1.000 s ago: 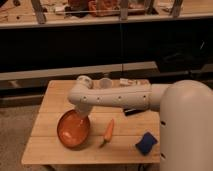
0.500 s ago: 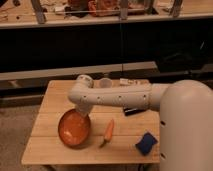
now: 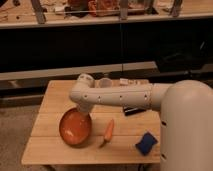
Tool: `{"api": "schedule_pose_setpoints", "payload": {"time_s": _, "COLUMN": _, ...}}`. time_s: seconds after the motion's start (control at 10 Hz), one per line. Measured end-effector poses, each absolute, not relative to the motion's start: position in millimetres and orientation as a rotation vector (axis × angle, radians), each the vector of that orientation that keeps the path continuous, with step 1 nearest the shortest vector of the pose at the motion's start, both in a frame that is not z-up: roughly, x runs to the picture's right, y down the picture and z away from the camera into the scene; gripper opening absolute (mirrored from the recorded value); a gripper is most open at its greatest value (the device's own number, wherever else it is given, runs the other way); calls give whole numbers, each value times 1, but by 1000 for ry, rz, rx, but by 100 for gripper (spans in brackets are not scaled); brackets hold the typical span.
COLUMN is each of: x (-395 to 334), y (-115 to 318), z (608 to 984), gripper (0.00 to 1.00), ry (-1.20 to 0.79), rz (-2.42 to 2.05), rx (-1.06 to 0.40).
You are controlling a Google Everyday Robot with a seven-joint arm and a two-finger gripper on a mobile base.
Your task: Pick up the ceramic bowl
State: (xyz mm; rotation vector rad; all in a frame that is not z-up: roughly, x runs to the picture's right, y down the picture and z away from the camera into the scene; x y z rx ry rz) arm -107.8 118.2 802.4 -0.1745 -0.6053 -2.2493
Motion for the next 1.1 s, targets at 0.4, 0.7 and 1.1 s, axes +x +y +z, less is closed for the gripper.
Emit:
{"api": "schedule_pose_setpoints", "payload": {"time_s": 0.4, "x": -108, "y": 115, "z": 803, "gripper": 1, "ry": -596, "rz": -2263, "rx": -171}}
{"api": "schedule_pose_setpoints", "payload": {"time_s": 0.7, "x": -108, "y": 112, "z": 804, "gripper": 1, "ry": -586, "rz": -2274, "rx": -167}}
{"api": "schedule_pose_setpoints", "payload": {"time_s": 1.1, "x": -107, "y": 109, "z": 806, "gripper": 1, "ry": -577, "rz": -2282, "rx": -161}}
